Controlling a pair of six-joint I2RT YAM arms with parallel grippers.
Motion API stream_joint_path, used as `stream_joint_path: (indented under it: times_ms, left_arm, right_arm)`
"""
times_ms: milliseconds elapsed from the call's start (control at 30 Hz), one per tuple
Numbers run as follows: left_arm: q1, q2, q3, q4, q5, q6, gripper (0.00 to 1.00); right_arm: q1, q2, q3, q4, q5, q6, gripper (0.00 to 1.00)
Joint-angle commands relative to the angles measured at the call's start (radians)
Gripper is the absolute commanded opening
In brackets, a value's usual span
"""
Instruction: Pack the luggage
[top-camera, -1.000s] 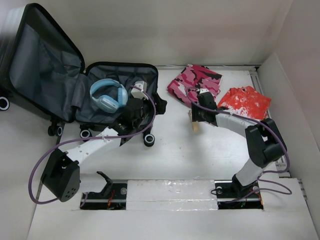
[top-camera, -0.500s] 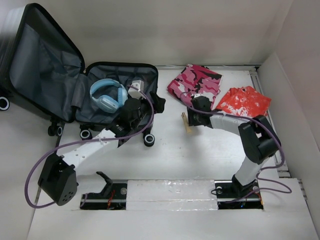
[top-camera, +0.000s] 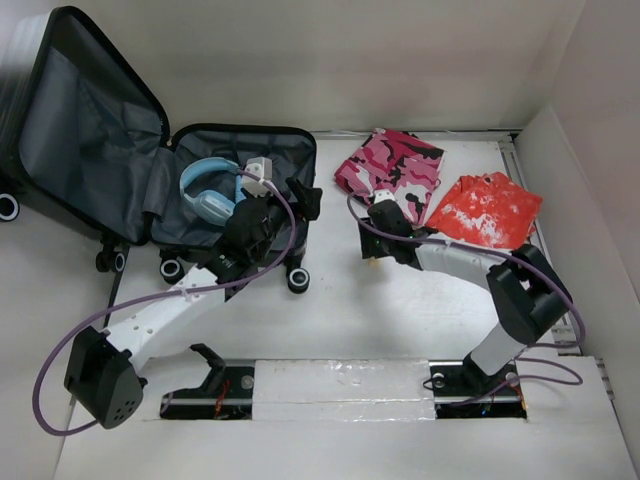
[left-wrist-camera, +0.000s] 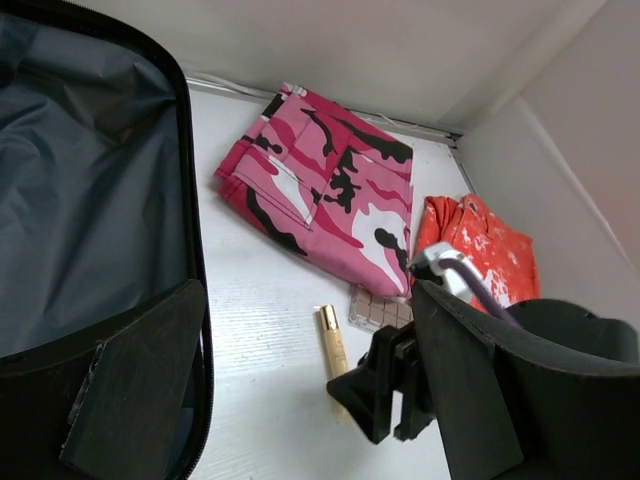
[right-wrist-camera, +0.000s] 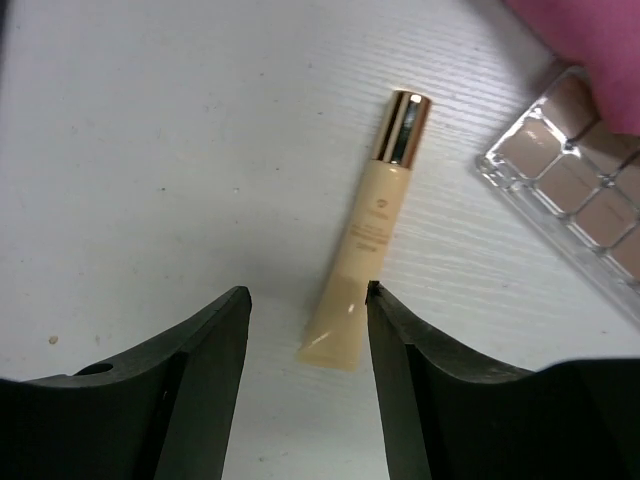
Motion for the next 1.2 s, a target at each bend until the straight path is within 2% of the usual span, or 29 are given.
stream_joint_path:
  times_ms: [0, 167, 333, 433, 467, 567, 600, 667, 767, 867, 967, 1067, 1100, 1133, 1167]
  left_arm:
    - [0.008, -0.028, 0.004, 0.009, -0.017, 0.009, 0.80]
    - [0.008, -0.059, -0.014, 0.009, -0.017, 0.009, 0.80]
    - [0.008, -0.077, -0.025, 0.009, -0.017, 0.009, 0.80]
    - [0.008, -0.088, -0.025, 0.009, -0.028, 0.009, 0.80]
    - [0.008, -0.097, -0.034, 0.009, -0.040, 0.009, 0.79]
    - [0.008, -0.134, -0.045, 0.009, -0.080, -0.012, 0.76]
    - [0.008, -0.148, -0.045, -0.001, -0.094, -0.012, 0.76]
    - [0.008, -0.190, -0.054, -0.010, -0.141, -0.037, 0.76]
    - [0.008, -0.240, -0.054, -0.020, -0.175, -0.066, 0.79]
    - [0.008, -0.313, -0.082, 0.005, -0.165, -0.066, 0.83]
    - [0.008, -0.384, -0.102, 0.019, -0.151, -0.066, 0.85]
    - [0.008, -0.416, -0.102, -0.006, -0.151, -0.066, 0.85]
    - [0.008, -0.416, -0.102, -0.006, -0.142, -0.066, 0.85]
    - [0.008, -0.416, -0.093, -0.023, -0.141, -0.066, 0.85]
    - [0.008, -0.406, -0.083, -0.047, -0.141, -0.066, 0.85]
  right_arm:
    - [0.027, 0.044, 0.036, 0.032, 0.051, 0.045, 0.56]
    - [0.027, 0.081, 0.027, 0.043, 0.147, 0.096, 0.55]
    - [0.027, 0.090, 0.016, 0.052, 0.175, 0.115, 0.54]
    - [0.027, 0.110, 0.007, 0.061, 0.175, 0.115, 0.42]
    - [0.027, 0.125, 0.007, 0.061, 0.166, 0.115, 0.33]
    - [0.006, 0.144, -0.002, 0.096, 0.134, 0.115, 0.18]
    - [0.006, 0.153, -0.002, 0.097, 0.134, 0.115, 0.10]
    - [0.015, 0.138, -0.002, 0.106, 0.125, 0.115, 0.06]
    - [0.049, 0.046, 0.019, 0.106, 0.124, 0.087, 0.06]
    - [0.073, -0.058, 0.065, 0.106, 0.010, 0.052, 0.06]
    - [0.098, -0.085, 0.189, 0.106, -0.087, 0.052, 0.06]
    - [0.125, -0.024, 0.375, 0.116, -0.202, 0.039, 0.09]
    - [0.141, 0.005, 0.428, 0.116, -0.268, 0.039, 0.14]
    - [0.154, 0.036, 0.535, 0.116, -0.291, 0.039, 0.25]
    - [0.155, 0.099, 0.583, 0.116, -0.303, 0.050, 0.53]
